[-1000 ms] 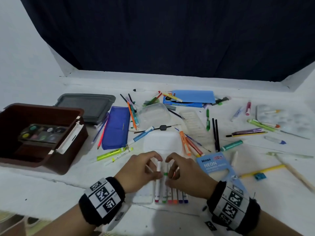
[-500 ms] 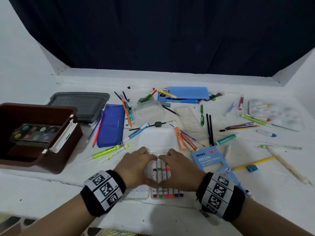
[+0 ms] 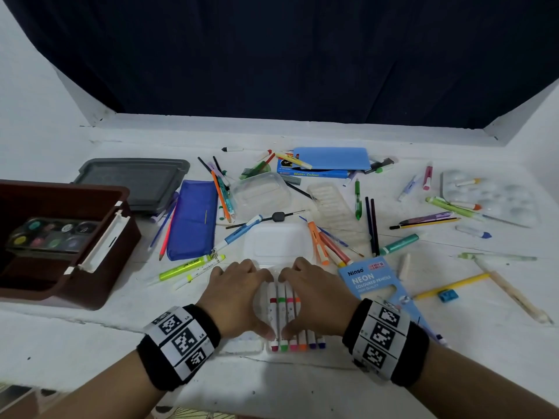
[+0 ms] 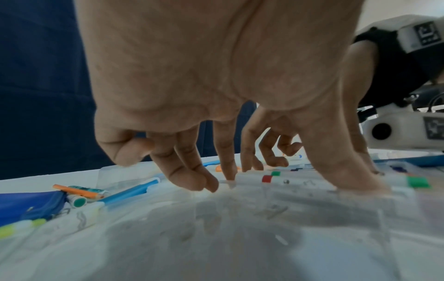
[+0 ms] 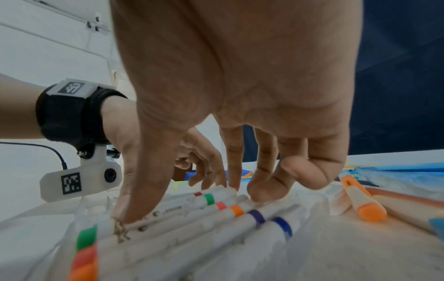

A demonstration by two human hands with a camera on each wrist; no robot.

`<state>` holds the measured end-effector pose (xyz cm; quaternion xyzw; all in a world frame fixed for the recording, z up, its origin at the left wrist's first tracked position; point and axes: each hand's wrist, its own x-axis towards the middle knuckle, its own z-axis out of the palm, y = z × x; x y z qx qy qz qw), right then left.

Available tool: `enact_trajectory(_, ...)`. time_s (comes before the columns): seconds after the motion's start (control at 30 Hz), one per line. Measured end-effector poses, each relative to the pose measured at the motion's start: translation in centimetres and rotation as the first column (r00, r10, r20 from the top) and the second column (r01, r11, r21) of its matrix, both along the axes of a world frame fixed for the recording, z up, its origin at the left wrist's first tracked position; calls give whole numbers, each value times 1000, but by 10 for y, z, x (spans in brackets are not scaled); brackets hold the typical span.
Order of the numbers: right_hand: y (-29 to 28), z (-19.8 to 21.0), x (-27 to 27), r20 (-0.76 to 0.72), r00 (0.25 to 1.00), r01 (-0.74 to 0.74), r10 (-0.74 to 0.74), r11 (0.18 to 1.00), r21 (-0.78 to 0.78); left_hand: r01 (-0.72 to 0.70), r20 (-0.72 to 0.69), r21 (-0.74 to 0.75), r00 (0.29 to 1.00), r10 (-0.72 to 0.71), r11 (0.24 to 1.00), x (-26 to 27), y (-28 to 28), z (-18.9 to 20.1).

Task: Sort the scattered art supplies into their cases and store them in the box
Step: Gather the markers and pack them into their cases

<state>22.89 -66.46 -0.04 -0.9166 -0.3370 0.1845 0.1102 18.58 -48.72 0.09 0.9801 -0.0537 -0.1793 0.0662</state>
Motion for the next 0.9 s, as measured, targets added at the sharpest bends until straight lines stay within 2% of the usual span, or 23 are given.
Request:
enact_trajectory(0.1, 3, 3, 2, 23, 1000, -20, 20, 999, -28, 25, 4, 54, 1000, -25, 998, 4, -4, 2)
enact_trajectory(0.23, 5, 6, 6, -32, 998, -54, 53, 998, -43, 76, -4, 65, 997, -76, 995, 13, -2, 2)
enact_trajectory(0.47, -4, 1, 8, -54, 998, -34, 37, 998, 53, 160, 3, 86, 987, -161, 983, 14, 3, 0)
enact_trajectory(0.53, -12, 1, 6, -8, 1000, 25, -24, 980, 196, 154, 36, -6, 987, -154, 988, 19, 9, 5)
enact_trajectory(0.6, -25, 4, 6, 27, 986, 141, -162, 922, 362, 132, 121, -225, 987, -107, 965, 25, 12, 15)
enact_trajectory(0.7, -48, 12, 7, 70, 938, 245, -339, 795, 555, 156, 276, -518, 961, -9, 841, 32, 2, 31)
enact_trajectory(0.77, -66, 16, 9, 103, 909, 265, -405, 749, 607, 188, 290, -601, 957, -7, 777, 37, -14, 39)
enact_trajectory(0.9, -115, 25, 20, 180, 865, 290, -468, 760, 582, 242, 271, -636, 959, -81, 733, 48, -52, 38)
